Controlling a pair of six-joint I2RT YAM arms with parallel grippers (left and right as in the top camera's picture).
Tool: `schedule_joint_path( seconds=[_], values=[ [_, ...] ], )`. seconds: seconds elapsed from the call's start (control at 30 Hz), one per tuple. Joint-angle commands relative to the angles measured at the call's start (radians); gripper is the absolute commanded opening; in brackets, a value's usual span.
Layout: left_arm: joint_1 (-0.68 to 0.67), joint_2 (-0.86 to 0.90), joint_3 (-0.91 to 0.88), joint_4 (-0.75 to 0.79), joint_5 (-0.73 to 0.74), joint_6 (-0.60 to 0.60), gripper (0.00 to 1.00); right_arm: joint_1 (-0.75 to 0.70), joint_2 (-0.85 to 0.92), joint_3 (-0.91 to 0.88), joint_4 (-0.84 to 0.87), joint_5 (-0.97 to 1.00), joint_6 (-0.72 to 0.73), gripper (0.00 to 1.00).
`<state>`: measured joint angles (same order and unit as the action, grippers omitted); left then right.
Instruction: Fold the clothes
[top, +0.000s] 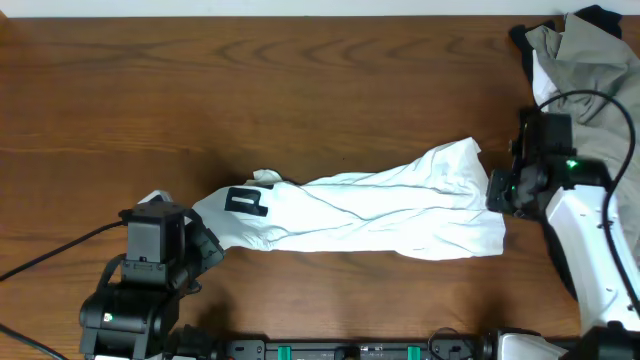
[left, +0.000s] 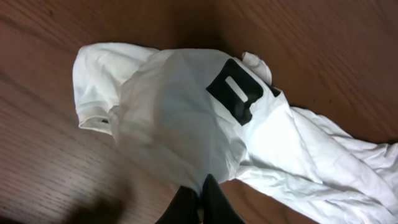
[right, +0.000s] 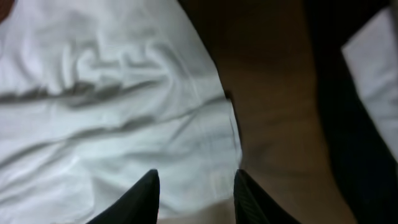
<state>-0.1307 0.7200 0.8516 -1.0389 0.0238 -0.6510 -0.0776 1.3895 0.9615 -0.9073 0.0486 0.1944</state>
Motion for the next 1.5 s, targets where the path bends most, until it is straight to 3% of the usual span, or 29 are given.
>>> schedule_joint_path(
  seconds=[0.0, 0.43, 0.87, 1.1, 1.47],
  values=[
    [0.007, -0.003, 0.015, 0.0, 0.002, 0.003, 0.06, -0.011, -0.002, -0.085, 0.077, 0.04, 0.038, 0.37],
    [0.007, -0.003, 0.015, 0.0, 0.002, 0.003, 0.06, -0.011, -0.002, -0.282, 0.384, 0.108, 0.091, 0.39],
    [0.007, -0.003, 0.015, 0.0, 0.002, 0.003, 0.06, -0.011, 0.009, -0.336, 0.432, 0.108, 0.106, 0.41],
    [0.007, -0.003, 0.015, 0.0, 0.002, 0.003, 0.06, -0.011, 0.101, -0.337, 0.444, 0.092, 0.106, 0.42],
    [0.007, -0.003, 0.015, 0.0, 0.002, 0.003, 0.06, -0.011, 0.138, -0.33, 0.454, 0.079, 0.109, 0.28]
  ],
)
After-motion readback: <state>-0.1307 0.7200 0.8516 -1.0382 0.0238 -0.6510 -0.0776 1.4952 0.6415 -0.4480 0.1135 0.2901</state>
